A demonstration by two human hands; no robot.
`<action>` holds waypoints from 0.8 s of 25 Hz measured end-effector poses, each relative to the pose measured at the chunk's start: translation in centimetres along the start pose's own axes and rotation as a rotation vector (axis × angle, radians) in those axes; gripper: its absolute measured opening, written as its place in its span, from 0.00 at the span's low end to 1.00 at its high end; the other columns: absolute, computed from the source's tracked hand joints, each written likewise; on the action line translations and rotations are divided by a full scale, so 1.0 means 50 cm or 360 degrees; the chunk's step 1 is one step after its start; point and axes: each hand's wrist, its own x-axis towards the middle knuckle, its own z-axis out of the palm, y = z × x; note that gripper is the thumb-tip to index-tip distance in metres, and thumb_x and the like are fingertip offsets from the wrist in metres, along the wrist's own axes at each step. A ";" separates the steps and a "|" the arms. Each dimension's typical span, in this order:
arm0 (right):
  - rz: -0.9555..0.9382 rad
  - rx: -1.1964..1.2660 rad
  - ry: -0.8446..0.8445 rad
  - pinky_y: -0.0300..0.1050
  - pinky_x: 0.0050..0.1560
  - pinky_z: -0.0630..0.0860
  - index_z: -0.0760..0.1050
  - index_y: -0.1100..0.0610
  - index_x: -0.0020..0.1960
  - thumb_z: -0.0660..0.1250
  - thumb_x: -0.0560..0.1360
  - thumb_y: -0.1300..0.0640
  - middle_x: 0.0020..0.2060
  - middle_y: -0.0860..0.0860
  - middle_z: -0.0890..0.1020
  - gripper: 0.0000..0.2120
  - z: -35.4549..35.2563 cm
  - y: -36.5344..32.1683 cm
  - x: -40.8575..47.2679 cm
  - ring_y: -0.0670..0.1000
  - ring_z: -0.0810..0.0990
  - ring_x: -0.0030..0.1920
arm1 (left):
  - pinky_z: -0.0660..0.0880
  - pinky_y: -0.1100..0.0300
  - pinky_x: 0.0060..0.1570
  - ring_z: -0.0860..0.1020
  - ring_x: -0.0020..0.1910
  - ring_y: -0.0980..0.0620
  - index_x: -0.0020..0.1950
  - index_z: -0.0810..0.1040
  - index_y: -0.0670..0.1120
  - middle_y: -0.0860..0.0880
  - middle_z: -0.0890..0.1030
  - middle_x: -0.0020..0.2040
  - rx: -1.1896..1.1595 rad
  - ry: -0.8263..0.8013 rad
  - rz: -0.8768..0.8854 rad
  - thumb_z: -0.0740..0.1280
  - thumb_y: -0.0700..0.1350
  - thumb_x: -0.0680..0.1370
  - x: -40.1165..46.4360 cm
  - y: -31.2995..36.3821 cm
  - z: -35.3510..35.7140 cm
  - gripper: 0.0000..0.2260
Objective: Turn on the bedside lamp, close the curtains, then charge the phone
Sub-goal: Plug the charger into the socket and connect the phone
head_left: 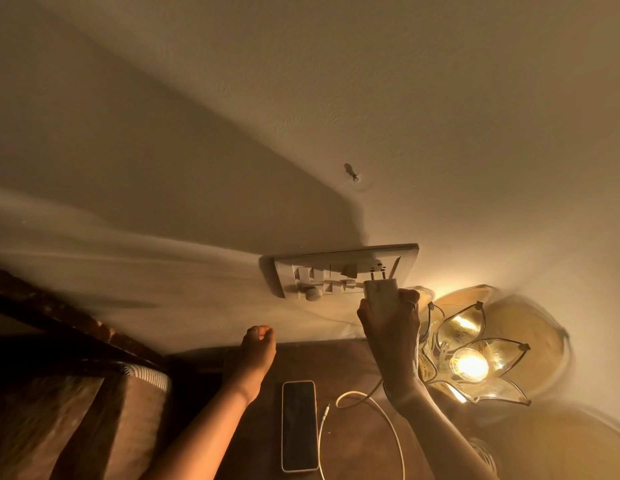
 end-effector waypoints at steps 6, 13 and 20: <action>0.0034 0.0029 -0.0055 0.22 0.32 0.65 0.63 0.58 0.60 0.74 0.67 0.52 0.52 0.56 0.77 0.29 -0.005 -0.007 0.010 0.54 0.79 0.48 | 0.74 0.45 0.60 0.78 0.54 0.45 0.62 0.72 0.45 0.48 0.77 0.50 0.0003 0.0005 0.0017 0.55 0.49 0.80 0.003 0.002 0.006 0.15; 0.0134 0.0115 -0.0037 0.29 0.29 0.65 0.63 0.55 0.54 0.74 0.66 0.52 0.44 0.55 0.76 0.25 -0.009 -0.044 0.039 0.54 0.77 0.41 | 0.74 0.45 0.60 0.78 0.53 0.45 0.60 0.73 0.47 0.48 0.77 0.49 -0.0003 0.0008 0.0021 0.56 0.50 0.80 0.013 0.005 0.001 0.13; 0.0164 0.0070 -0.0080 0.35 0.29 0.68 0.56 0.48 0.49 0.72 0.67 0.49 0.45 0.54 0.76 0.25 -0.002 -0.040 0.051 0.56 0.77 0.41 | 0.73 0.46 0.63 0.76 0.59 0.44 0.64 0.71 0.46 0.44 0.77 0.61 0.0015 0.0002 0.0019 0.56 0.49 0.80 0.021 0.000 -0.018 0.15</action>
